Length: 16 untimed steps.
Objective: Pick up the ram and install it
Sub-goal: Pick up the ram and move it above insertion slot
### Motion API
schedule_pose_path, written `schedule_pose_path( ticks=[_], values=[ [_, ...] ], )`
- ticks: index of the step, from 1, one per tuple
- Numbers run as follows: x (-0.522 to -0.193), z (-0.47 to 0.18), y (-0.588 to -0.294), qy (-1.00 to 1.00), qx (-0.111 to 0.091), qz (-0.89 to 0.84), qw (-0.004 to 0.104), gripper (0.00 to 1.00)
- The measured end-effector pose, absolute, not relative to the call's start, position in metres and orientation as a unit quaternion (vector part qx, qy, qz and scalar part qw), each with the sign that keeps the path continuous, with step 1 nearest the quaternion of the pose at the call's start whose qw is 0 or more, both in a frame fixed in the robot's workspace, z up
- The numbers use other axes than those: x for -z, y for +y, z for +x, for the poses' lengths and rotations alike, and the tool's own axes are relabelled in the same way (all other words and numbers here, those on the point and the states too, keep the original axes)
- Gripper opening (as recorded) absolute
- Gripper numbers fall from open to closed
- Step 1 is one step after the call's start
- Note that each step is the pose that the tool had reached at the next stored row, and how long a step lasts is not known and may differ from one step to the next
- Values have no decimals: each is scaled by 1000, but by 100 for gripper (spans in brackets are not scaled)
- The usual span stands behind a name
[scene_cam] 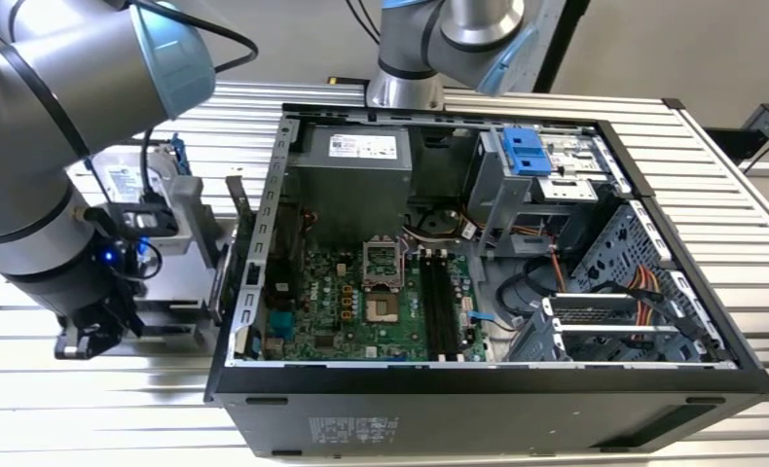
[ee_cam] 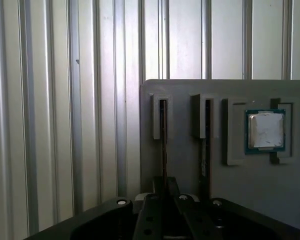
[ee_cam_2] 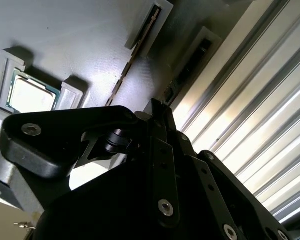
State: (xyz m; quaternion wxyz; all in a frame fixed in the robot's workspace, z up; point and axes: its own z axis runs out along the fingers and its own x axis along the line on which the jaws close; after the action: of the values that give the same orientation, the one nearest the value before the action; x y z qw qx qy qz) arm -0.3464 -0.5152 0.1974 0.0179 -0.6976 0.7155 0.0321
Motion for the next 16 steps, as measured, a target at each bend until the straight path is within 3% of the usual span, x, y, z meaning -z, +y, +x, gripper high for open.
schedule_pose_path(
  ticks=[16],
  values=[
    [-207, -346, -515, 715, -32, -698, 18, 0]
  ],
)
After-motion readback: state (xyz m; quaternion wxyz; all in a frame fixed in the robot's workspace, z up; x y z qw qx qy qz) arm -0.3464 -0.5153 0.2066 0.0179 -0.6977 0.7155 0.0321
